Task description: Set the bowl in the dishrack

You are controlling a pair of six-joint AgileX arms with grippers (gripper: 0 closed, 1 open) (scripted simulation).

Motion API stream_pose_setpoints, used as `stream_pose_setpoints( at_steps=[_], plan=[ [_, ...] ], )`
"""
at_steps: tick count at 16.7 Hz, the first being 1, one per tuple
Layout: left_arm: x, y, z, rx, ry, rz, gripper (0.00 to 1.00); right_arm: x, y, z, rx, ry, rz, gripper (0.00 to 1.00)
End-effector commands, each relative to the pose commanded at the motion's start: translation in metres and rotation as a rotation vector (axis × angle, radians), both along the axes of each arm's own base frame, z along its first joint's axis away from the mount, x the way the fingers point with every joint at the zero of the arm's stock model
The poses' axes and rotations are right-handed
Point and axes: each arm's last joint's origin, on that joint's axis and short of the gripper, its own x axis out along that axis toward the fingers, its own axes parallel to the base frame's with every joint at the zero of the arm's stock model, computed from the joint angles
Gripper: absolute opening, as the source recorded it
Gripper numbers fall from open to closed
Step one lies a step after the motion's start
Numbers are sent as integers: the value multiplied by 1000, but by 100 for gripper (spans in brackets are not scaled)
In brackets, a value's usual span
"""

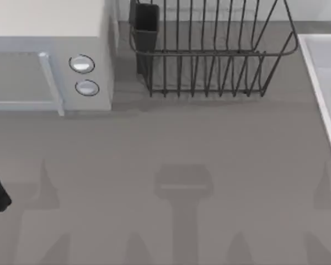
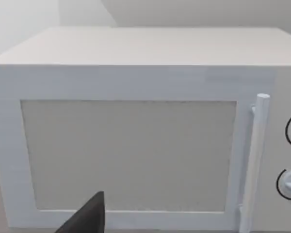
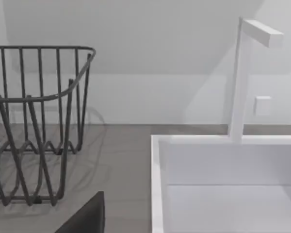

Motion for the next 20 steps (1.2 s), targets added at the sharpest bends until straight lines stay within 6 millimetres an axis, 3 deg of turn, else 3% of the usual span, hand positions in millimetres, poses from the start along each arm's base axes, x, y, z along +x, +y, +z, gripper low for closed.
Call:
stream_pose_setpoints(
  at_steps=[5, 11, 15, 20],
  plan=[
    [0, 0, 0, 0, 0, 0, 100, 0, -4, 11, -33, 56, -33, 100],
    [0, 0, 0, 0, 0, 0, 100, 21, -28, 63, -166, 435, -174, 100],
    [0, 0, 0, 0, 0, 0, 100, 60, -66, 87, -205, 837, -214, 100],
    [0, 0, 0, 0, 0, 0, 100, 103, -133, 91, -151, 1260, -161, 100]
  ],
)
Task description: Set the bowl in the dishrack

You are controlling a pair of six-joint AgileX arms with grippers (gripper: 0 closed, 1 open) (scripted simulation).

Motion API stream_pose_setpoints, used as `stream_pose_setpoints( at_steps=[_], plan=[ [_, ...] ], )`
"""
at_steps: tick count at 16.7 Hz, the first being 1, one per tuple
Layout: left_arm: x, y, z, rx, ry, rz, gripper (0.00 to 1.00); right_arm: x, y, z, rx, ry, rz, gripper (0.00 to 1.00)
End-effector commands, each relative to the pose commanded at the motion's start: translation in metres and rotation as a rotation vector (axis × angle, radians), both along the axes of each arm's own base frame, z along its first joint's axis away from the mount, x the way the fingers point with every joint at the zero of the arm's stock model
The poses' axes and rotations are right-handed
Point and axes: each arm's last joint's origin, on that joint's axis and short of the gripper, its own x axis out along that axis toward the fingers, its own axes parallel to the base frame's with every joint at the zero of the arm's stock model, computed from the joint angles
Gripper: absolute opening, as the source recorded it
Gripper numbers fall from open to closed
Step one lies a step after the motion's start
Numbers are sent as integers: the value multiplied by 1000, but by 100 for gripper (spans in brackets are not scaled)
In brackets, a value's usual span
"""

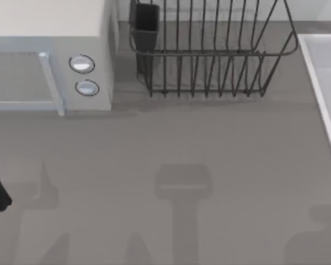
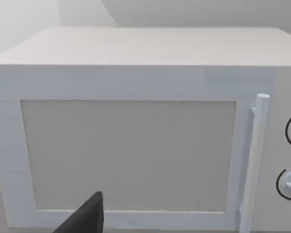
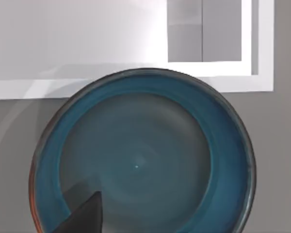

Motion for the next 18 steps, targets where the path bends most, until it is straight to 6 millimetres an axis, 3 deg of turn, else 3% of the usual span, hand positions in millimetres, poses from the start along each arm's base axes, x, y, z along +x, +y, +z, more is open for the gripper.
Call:
stream_pose_setpoints(
  at_steps=[4, 7, 15, 18],
  plan=[
    [0, 0, 0, 0, 0, 0, 100, 19, -52, -10, 117, 202, -6, 100],
    [0, 0, 0, 0, 0, 0, 100, 24, -78, -19, 188, 282, -4, 100],
    [0, 0, 0, 0, 0, 0, 100, 26, -85, -23, 207, 301, 0, 100],
    [0, 0, 0, 0, 0, 0, 100, 27, -86, -42, 211, 305, -3, 100]
  ],
)
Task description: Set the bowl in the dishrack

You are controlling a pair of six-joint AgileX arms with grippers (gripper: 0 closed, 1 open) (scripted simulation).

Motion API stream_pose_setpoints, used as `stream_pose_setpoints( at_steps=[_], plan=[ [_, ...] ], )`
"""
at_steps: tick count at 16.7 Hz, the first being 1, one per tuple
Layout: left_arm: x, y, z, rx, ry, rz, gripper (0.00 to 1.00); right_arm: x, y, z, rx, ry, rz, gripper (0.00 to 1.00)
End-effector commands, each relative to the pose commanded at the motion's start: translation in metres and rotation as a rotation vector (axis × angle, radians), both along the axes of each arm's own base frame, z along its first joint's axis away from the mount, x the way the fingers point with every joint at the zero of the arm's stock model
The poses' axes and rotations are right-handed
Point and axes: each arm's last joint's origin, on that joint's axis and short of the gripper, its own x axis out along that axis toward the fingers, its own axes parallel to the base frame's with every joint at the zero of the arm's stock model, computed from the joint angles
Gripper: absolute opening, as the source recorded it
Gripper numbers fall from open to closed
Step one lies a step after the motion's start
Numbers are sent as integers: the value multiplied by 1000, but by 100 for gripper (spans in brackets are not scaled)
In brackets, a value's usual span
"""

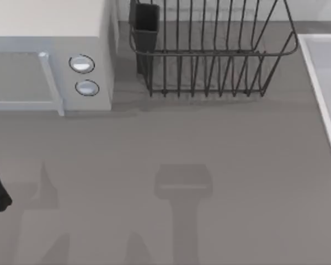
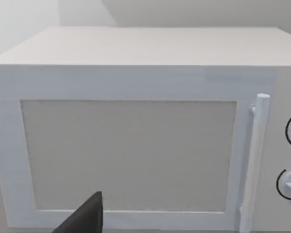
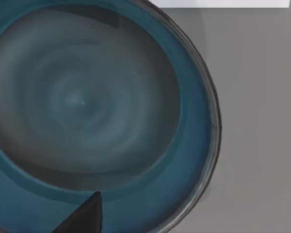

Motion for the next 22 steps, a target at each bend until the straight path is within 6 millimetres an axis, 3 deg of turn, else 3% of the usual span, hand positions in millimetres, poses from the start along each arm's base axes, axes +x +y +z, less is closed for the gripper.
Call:
stream_pose_setpoints(
  at_steps=[7, 12, 22],
  plan=[
    [0, 0, 0, 0, 0, 0, 100, -1, 0, -75, -4, -5, 0, 100],
    [0, 0, 0, 0, 0, 0, 100, -2, 0, -79, -3, -3, 0, 100],
    [0, 0, 0, 0, 0, 0, 100, -2, 0, -79, -3, -3, 0, 25]
  ],
)
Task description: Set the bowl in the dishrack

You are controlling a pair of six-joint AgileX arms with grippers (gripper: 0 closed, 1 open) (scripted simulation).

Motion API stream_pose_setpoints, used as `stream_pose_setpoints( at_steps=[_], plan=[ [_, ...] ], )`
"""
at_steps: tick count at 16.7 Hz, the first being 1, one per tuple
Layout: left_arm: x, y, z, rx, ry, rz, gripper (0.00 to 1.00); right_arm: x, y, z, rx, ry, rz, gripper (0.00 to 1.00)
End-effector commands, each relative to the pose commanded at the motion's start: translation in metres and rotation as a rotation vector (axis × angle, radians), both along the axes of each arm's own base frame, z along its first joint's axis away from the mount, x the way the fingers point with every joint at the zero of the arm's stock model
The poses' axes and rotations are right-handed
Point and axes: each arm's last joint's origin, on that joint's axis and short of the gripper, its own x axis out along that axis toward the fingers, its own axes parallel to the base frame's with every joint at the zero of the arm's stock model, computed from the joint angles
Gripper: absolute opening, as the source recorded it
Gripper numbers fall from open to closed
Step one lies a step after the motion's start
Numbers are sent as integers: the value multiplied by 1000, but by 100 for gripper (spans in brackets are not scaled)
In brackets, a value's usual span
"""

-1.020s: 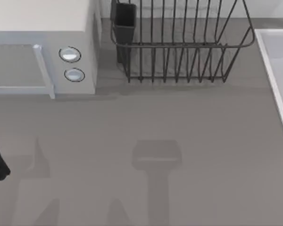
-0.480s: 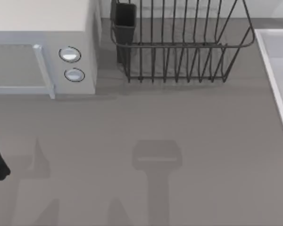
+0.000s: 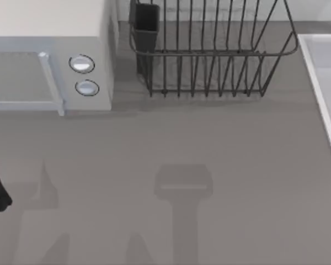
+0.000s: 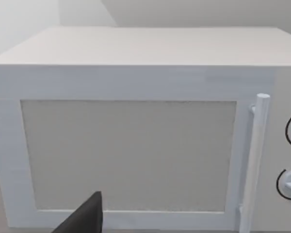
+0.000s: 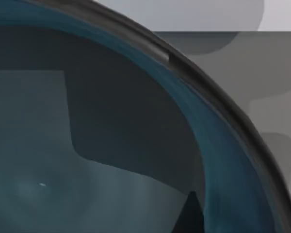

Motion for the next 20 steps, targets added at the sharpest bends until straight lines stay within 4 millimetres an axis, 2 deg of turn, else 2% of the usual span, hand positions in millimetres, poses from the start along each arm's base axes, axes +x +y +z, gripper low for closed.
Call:
stream_pose_setpoints(
  at_steps=[3, 4, 14, 17, 20],
  plan=[
    [0, 0, 0, 0, 0, 0, 100, 0, 0, 0, 0, 0, 0, 2],
    [0, 0, 0, 0, 0, 0, 100, 0, 0, 0, 0, 0, 0, 0],
    [0, 0, 0, 0, 0, 0, 100, 1, -1, 4, -2, -1, -1, 0],
    [0, 0, 0, 0, 0, 0, 100, 8, -10, 28, -4, -4, 0, 0],
    [0, 0, 0, 0, 0, 0, 100, 14, -17, 73, 6, 5, 3, 0]
  ],
)
